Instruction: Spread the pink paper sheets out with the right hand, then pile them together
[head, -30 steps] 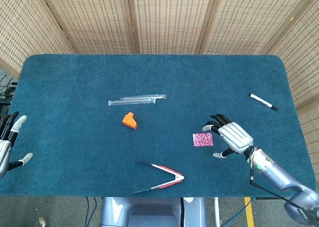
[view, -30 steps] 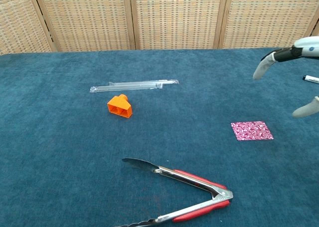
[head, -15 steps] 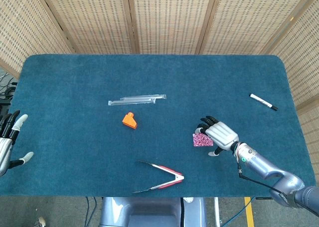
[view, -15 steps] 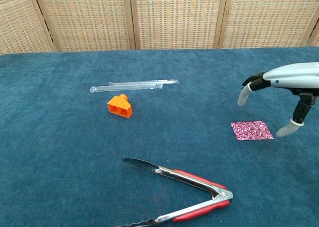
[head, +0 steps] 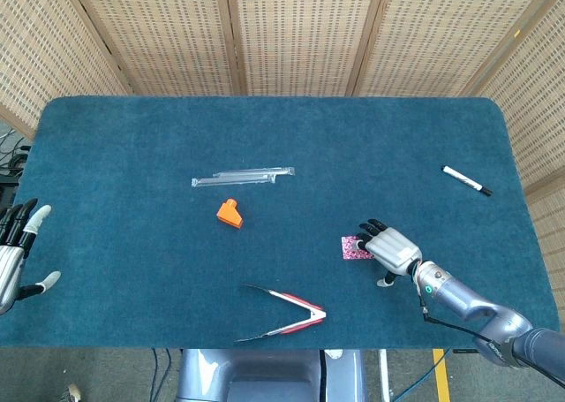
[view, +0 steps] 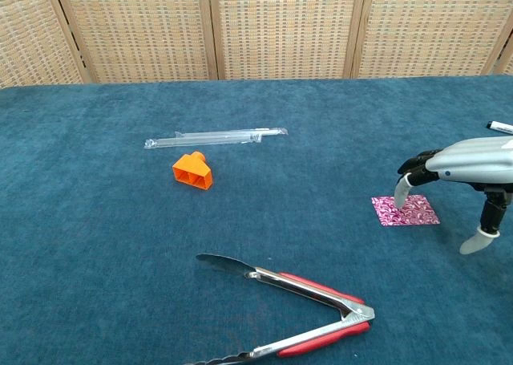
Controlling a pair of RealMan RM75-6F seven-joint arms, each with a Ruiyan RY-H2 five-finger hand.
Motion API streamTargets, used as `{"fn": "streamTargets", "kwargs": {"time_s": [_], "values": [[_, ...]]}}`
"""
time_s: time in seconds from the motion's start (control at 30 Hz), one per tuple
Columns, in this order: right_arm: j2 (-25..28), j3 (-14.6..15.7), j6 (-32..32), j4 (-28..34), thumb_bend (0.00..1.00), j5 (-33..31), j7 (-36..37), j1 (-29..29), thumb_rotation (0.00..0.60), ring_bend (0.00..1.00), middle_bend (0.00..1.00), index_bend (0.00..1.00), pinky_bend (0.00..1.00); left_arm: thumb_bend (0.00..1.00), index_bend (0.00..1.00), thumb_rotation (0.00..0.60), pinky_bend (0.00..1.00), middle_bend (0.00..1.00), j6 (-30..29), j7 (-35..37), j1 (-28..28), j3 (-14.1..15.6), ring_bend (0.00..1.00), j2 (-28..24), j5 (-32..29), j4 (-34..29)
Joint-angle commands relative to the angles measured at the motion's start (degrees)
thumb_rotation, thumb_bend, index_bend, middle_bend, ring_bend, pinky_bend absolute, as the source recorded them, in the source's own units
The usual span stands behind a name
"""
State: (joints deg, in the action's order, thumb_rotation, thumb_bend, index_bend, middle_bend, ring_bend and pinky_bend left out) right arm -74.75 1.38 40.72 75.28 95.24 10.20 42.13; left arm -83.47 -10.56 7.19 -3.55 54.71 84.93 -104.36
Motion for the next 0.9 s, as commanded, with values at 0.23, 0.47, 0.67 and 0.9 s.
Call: {"fn": "streamTargets", "kwargs": {"time_s": [0.23, 0.47, 0.67, 0.9], "values": [[-0.74, 1.52, 1.23, -1.65, 0.1, 0.33, -1.62, 0.2, 0.6, 0.0, 0.2, 0.25, 0.02, 0.02, 0.0, 0.6, 0.0, 0.0, -0.16, -0.24, -0.07, 0.16, 0.0, 0.08, 0.06, -0.2], [-1.15, 2.28, 1.63, -2.96, 0.1, 0.19, -2.48, 0.52, 0.6, 0.0, 0.2, 0.25, 0.01, 0.02, 0.0, 0.6, 0.0, 0.0, -0.34, -0.67, -0.16, 0.27, 0.0, 0.11, 0.09, -0.57], [-1.87, 3.05, 1.93, -4.48, 0.1, 0.25, -3.44, 0.68, 0.6, 0.0, 0.2, 0.25, 0.01, 0.02, 0.0, 0.6, 0.0, 0.0, -0.36, -0.94, -0.2, 0.38, 0.0, 0.08, 0.07, -0.82], [-2.35, 3.74, 2.24, -5.69, 0.1, 0.05, -3.85, 0.75, 0.6, 0.0, 0.2, 0.25, 0.01, 0.02, 0.0, 0.6, 0.0, 0.0, -0.29, -1.03, -0.13, 0.44, 0.0, 0.06, 0.13, -1.01]]}}
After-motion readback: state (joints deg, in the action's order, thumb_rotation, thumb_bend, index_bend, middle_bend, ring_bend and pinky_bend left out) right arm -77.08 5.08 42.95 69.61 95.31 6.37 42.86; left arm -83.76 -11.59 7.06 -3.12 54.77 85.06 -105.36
